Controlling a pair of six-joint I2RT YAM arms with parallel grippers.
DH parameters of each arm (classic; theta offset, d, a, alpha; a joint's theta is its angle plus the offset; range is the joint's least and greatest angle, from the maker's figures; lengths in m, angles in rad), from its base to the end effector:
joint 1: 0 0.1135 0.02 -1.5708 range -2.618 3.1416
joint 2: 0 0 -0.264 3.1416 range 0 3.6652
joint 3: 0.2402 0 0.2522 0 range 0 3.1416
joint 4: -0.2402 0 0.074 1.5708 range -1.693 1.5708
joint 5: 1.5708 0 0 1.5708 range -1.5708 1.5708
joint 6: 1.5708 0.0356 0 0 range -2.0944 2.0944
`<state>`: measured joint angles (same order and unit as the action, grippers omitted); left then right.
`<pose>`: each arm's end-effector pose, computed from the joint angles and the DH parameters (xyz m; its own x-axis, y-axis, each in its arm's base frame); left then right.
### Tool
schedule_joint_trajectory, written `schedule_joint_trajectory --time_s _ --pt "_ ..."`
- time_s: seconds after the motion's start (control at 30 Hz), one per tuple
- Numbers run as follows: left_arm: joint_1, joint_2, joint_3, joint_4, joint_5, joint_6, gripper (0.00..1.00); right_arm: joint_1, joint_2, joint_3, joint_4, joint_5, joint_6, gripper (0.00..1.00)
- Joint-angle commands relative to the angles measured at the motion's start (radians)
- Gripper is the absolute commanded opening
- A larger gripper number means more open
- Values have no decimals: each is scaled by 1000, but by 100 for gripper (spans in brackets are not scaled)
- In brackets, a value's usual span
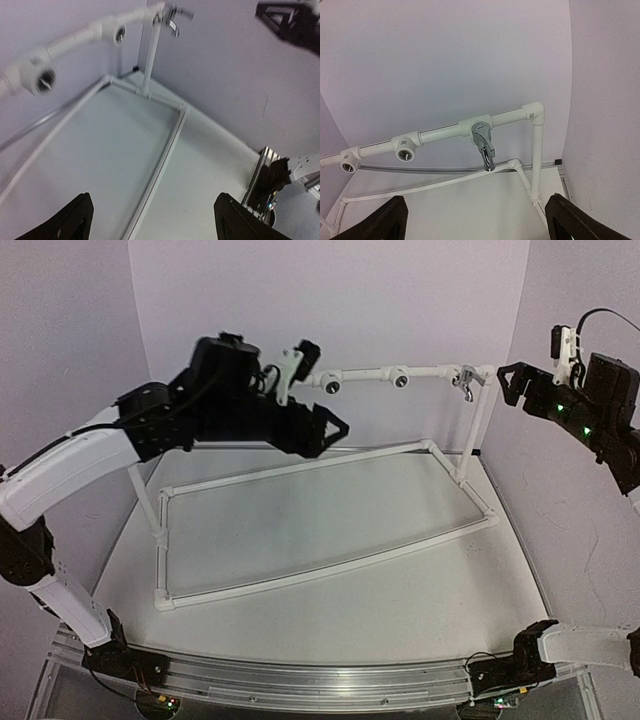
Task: Install the water faucets
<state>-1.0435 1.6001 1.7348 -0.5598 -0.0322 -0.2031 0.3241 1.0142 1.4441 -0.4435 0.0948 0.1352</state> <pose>0.1833 -0.3125 0.4245 -0.3745 0.2425 -0.8950 0.7897 0.5893 -0.1707 0.1789 0.0566 0.4928 -0.0434 0.1270 -0.9910 -0.2235 0.9655 0.1335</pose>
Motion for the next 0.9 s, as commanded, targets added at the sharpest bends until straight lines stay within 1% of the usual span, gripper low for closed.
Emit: schedule_joint_trajectory --time_s 0.0,0.07,0.13,0.17,0.2,0.23,0.3,0.33,0.43,0.67,0.87 --pt "3 -130 15 78 -84 49 87 2 4 22 -11 -36 26 98" --pt "3 -199 -7 120 -197 74 88 2 22 33 -30 -35 38 98" --pt "3 -227 -12 128 -302 88 89 2 32 41 -40 -35 41 98" --pt "4 -238 -14 127 -378 96 90 1 37 45 -44 -34 42 98" --pt "3 -243 -9 120 -493 99 90 1 44 51 -49 -30 43 98" --pt "3 -244 -2 104 -552 98 90 2 49 60 -58 -20 44 98" --pt "3 -240 9 70 -719 116 91 2 67 80 -82 1 40 98" --pt "3 -240 8 55 -775 129 91 2 72 92 -96 11 37 98" --pt "3 -265 -1 43 -846 155 91 2 72 106 -108 27 28 98" --pt "3 -371 -72 124 -822 190 92 2 67 133 -120 41 19 98" --pt "3 -425 -71 111 -829 197 92 3 55 153 -106 54 11 98"
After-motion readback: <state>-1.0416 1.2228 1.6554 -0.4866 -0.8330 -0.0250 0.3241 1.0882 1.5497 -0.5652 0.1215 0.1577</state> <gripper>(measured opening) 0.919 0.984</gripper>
